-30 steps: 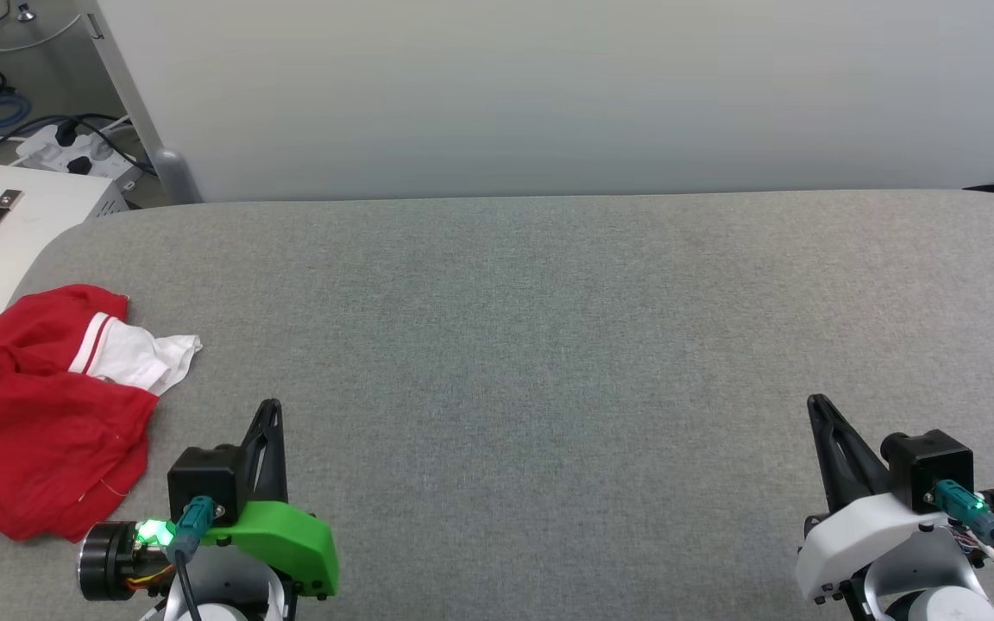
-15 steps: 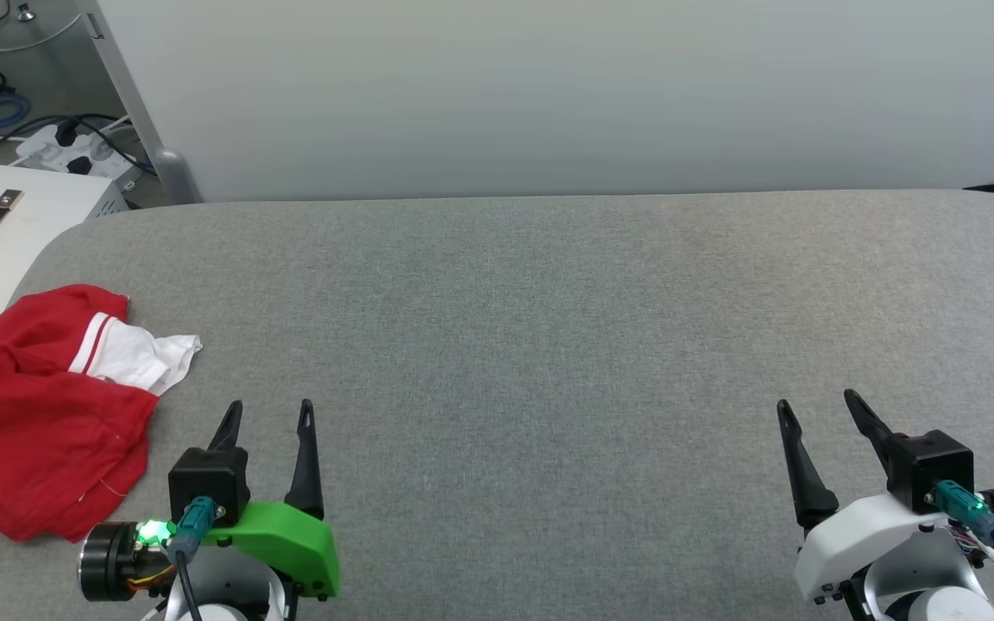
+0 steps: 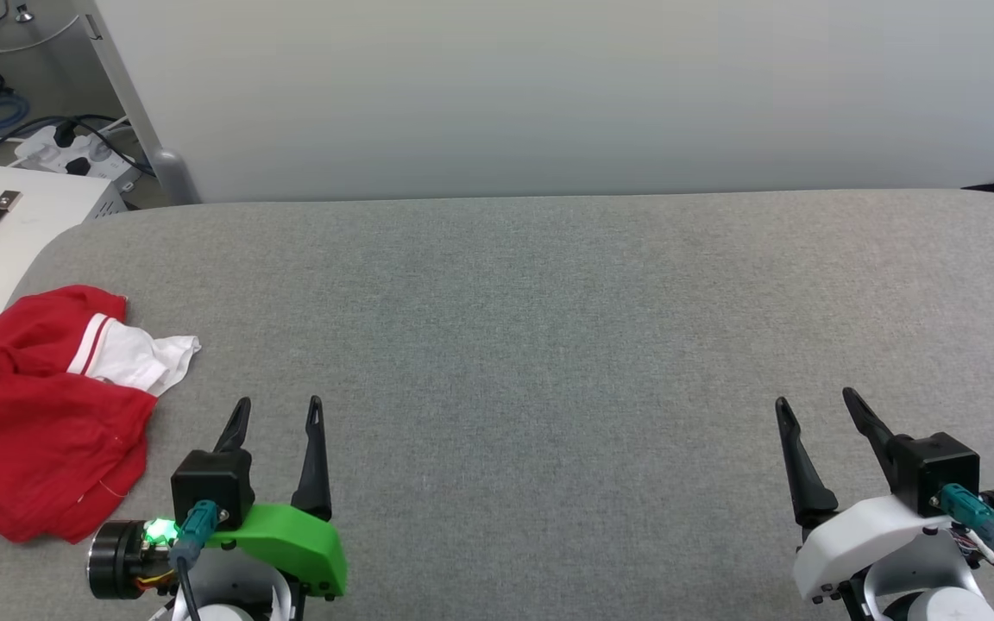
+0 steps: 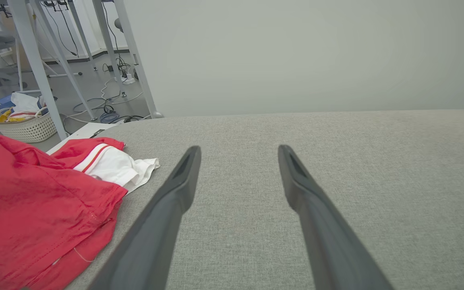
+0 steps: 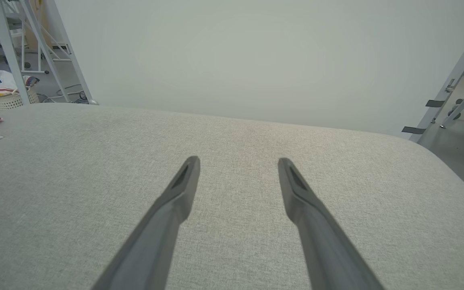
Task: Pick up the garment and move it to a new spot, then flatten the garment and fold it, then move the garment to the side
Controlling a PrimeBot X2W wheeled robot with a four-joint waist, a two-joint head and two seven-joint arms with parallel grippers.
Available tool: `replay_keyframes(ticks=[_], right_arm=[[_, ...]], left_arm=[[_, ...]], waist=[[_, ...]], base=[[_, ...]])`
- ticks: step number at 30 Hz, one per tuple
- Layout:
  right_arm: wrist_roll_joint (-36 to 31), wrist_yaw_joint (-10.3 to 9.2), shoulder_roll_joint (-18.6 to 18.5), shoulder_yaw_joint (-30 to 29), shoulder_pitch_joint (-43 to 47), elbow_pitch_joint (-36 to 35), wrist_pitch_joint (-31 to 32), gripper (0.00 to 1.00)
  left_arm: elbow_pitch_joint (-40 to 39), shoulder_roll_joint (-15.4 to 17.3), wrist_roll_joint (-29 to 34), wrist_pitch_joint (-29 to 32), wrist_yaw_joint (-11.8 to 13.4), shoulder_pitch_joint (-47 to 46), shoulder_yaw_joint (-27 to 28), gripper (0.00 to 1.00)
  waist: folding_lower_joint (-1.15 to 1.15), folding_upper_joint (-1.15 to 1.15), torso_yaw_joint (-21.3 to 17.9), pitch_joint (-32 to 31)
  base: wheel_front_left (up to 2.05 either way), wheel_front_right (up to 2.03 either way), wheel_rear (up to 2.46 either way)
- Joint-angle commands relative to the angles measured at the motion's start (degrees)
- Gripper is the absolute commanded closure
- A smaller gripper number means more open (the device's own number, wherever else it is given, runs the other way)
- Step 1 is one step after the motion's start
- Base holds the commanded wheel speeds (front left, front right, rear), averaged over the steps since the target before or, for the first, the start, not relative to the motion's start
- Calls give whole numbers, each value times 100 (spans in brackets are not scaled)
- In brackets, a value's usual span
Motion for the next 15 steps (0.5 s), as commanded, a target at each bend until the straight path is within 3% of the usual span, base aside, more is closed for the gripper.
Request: replay_keyframes(ticks=[1,15], right_arm=[[81,-1,-5,16,-4,16,-62,0],[314,-1,0,7,-26,-127,-220,0]], left_arm=[[1,-4,-45,-62,-5,-22,-11,0],[45,-8,-214,-251,-22,-58,-64,0]], waist=[[0,0,-3,2],[0,0,-31,41]], base=[[0,0,0],[0,0,0]])
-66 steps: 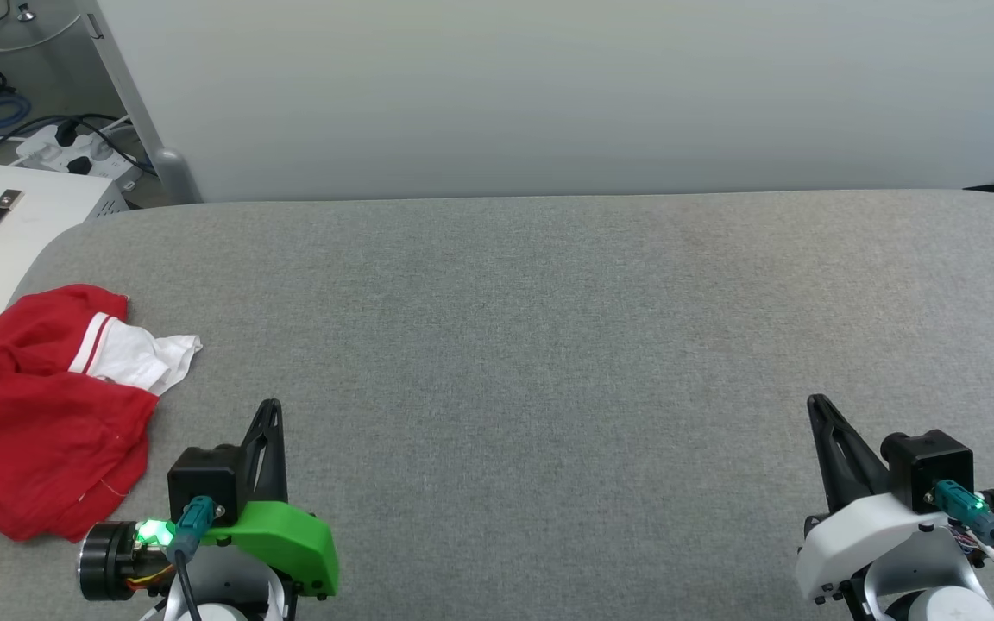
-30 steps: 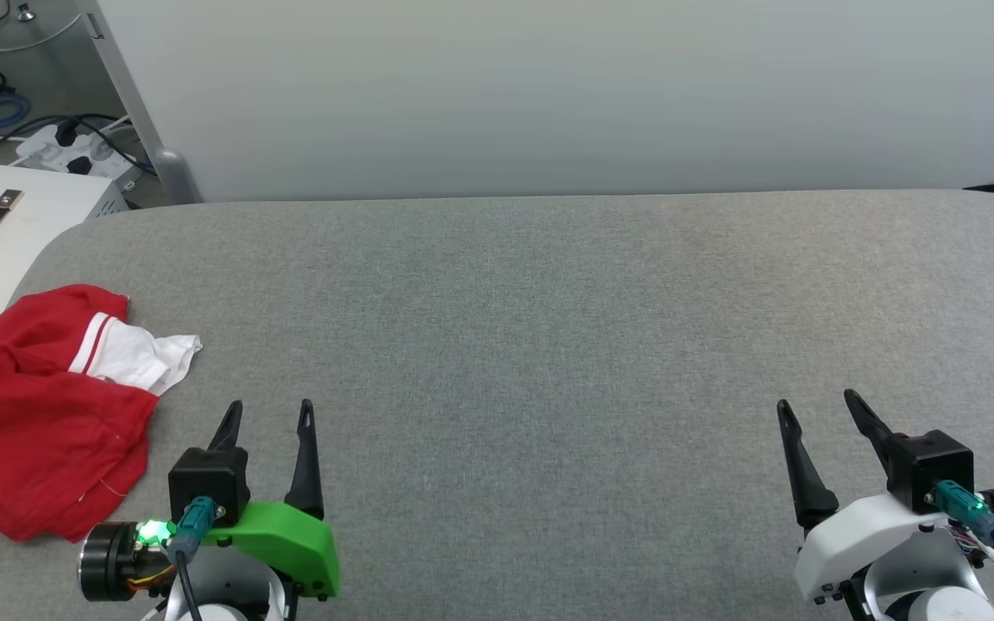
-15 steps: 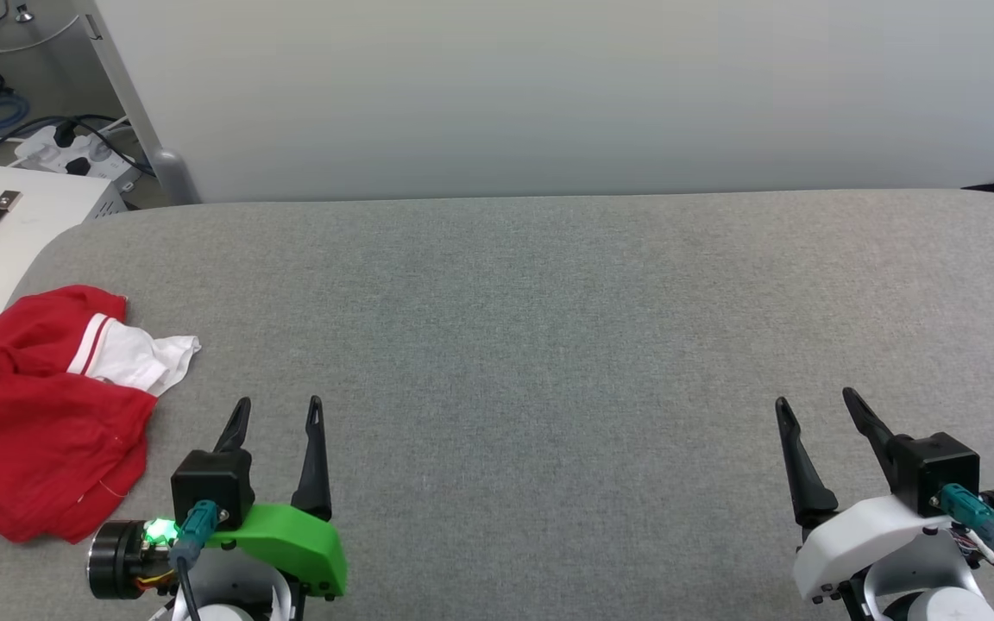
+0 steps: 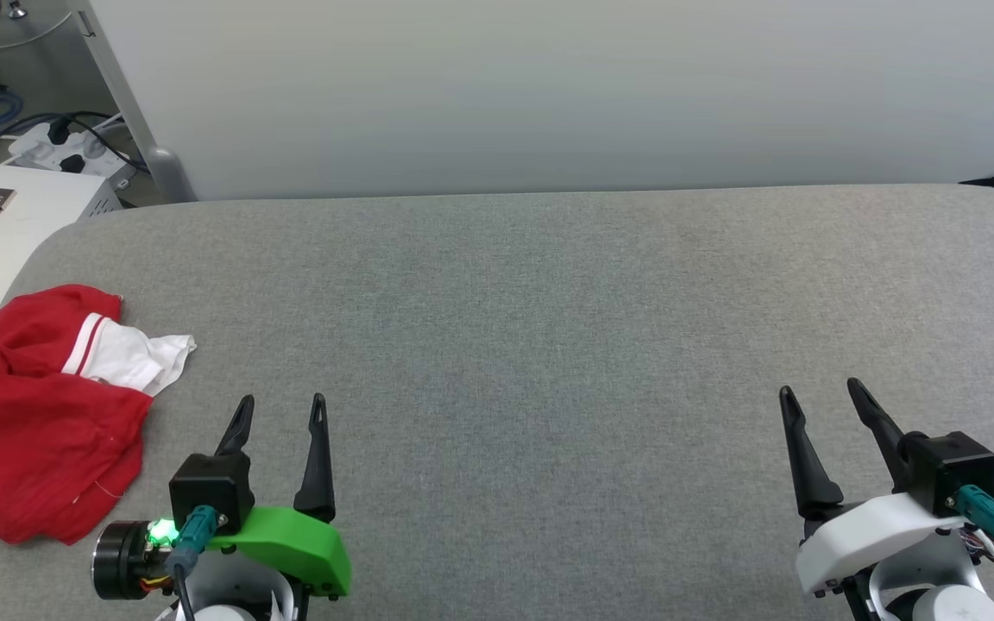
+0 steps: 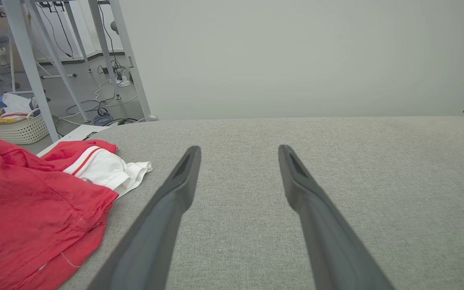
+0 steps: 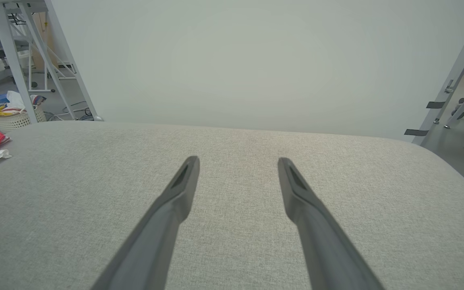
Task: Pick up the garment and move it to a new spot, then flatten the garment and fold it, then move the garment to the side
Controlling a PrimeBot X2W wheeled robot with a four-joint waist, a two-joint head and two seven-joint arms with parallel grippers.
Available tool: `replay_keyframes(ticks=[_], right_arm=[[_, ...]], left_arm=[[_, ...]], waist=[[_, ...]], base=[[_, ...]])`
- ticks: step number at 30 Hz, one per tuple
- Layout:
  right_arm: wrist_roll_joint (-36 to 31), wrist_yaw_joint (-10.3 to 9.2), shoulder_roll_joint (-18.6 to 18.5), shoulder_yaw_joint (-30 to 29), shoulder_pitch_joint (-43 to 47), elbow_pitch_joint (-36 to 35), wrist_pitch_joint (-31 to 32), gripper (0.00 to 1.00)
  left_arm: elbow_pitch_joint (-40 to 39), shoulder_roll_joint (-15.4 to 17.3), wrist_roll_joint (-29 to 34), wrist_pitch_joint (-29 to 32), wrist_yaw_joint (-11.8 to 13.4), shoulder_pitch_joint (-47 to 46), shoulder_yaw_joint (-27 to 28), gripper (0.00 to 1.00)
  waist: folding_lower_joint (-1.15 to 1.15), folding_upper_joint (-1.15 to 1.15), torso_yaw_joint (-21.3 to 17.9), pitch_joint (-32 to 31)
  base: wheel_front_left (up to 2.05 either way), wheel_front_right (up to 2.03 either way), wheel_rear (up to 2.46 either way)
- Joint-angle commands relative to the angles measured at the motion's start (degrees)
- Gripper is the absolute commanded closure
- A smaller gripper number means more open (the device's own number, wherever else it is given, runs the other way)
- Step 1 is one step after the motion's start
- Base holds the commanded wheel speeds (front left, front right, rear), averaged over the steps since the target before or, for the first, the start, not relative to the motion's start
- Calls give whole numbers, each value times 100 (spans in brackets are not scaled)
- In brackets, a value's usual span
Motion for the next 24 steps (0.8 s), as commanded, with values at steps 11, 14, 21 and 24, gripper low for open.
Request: replay_keyframes(ticks=[11,14,21,24], right_arm=[[192,-2,-1,-15,-7,-131,-144,0],[221,-2,-1,-16,-4,-145,-166,0],[222,-2,-1,4,6,-176,-186,0],[170,-2,-1,44,19,-202,-176,0]], left_arm=[[69,-11,-196,-185,-33,-84,-45,0],[88,-11,-219,-219,-36,-93,-55,0],[130,-13,-269,-303,-37,-118,-75,0],[151,-14,-289,-337,-30,-132,-79,0]], waist=[[0,0,-33,15],[0,0,-42,19],[0,0,-28,30],[0,0,22,27]], base=[[0,0,0],[0,0,0],[0,0,0],[0,0,0]])
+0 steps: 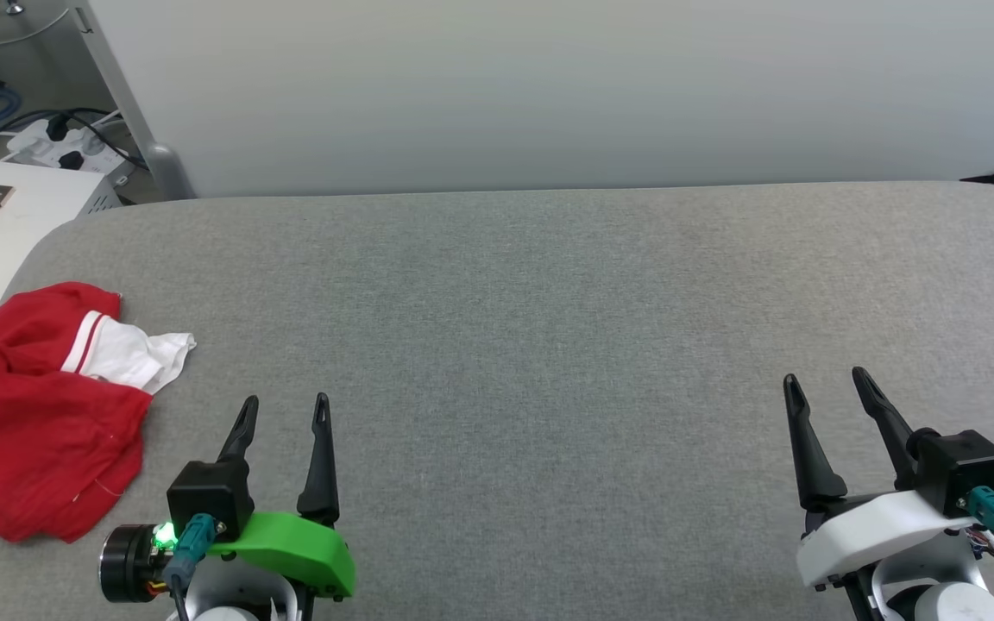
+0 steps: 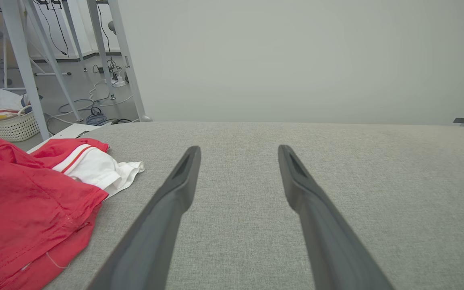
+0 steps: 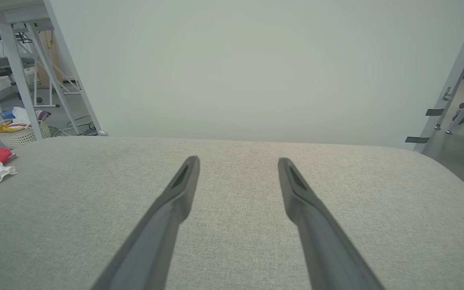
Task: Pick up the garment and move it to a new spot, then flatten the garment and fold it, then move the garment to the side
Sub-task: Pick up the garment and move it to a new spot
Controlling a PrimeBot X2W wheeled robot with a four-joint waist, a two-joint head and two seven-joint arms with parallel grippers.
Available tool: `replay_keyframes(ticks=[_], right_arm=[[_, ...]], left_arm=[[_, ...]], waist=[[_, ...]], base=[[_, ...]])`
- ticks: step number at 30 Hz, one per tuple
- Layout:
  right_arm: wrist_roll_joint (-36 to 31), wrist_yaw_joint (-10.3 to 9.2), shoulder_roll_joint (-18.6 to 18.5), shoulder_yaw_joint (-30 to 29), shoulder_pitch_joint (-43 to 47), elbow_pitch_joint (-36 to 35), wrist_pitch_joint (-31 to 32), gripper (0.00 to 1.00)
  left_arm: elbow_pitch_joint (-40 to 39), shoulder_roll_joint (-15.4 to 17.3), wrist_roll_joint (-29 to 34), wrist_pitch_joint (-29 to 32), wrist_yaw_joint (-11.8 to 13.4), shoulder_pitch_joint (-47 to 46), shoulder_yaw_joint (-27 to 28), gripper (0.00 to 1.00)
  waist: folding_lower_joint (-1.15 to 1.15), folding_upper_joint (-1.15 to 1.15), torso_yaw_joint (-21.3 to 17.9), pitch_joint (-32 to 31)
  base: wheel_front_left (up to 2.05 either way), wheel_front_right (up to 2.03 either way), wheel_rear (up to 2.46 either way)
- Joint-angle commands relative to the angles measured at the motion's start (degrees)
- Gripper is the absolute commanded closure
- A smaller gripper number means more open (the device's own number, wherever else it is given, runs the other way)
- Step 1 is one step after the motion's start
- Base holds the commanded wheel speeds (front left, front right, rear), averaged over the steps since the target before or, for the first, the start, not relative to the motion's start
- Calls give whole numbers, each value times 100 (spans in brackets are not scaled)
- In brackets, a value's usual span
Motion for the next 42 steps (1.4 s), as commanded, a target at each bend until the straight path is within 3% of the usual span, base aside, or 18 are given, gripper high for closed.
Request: replay_keyframes(ticks=[1,12,30,42], right_arm=[[10,-2,-2,32,25,-55,-31,0],[-52,-2,-31,230,108,-150,-19,0],[-62,-3,-94,607,161,-306,-97,0],[-69,-3,-106,781,96,-344,-212,0]], left_arm=[[33,-14,-61,-55,-22,-130,-14,0],[140,-16,-88,-183,-23,-122,18,0],[222,-21,-145,-400,-117,-35,169,0],[272,-23,-160,-541,-155,-51,207,0]], waist=[[0,0,50,-3],[0,0,616,-85],[0,0,2024,-140],[0,0,2756,-96]], base=[[0,0,0],[0,0,0],[0,0,0],[0,0,0]])
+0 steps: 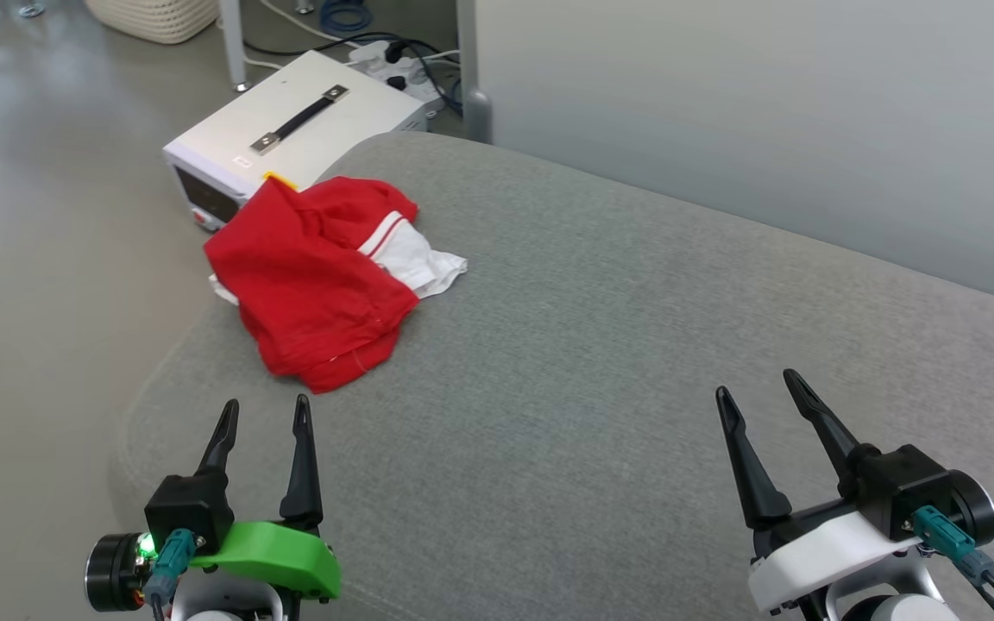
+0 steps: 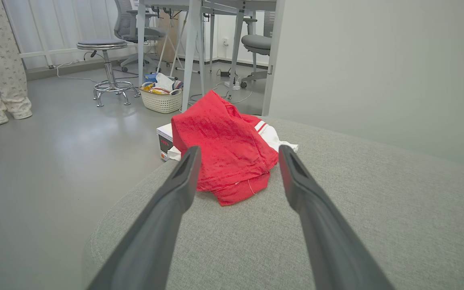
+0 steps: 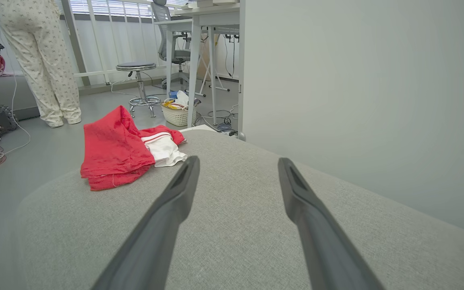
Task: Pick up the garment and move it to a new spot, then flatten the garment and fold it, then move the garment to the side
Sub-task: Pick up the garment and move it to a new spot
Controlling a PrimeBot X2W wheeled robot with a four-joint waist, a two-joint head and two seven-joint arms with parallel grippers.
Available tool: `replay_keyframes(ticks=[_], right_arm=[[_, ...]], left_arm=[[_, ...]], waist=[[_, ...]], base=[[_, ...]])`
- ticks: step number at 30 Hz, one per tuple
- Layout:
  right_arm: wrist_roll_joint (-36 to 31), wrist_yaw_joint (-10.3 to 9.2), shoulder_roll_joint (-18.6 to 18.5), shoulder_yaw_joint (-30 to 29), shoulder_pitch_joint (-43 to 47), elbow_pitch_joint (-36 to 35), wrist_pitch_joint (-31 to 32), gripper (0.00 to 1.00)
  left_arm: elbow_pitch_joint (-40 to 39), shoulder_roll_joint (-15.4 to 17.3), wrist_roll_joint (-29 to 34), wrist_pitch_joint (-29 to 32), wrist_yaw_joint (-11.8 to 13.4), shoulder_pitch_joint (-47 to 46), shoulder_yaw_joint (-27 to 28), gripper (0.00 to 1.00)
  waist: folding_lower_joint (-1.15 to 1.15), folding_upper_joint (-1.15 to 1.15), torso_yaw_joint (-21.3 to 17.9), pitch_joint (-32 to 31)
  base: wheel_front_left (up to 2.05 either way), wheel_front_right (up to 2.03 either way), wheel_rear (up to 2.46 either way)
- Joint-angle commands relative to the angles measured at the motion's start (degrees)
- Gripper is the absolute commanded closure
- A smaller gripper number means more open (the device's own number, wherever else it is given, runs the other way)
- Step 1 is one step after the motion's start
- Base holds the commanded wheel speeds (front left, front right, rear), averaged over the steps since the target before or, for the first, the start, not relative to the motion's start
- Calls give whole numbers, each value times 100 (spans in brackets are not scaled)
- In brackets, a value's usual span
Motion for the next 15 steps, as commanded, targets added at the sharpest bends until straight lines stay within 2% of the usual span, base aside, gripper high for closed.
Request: replay_keyframes(ticks=[1,15], right_arm=[[-14,-3,-23,25,-37,-28,-59,0],[-61,-4,-39,127,-93,-43,-144,0]], left_arm=[[16,-22,-61,-68,-34,-36,3,0],[122,-26,-71,-236,-85,-129,75,0]], waist=[[0,0,246,24],[0,0,793,113]], base=[[0,0,0],[0,0,0]])
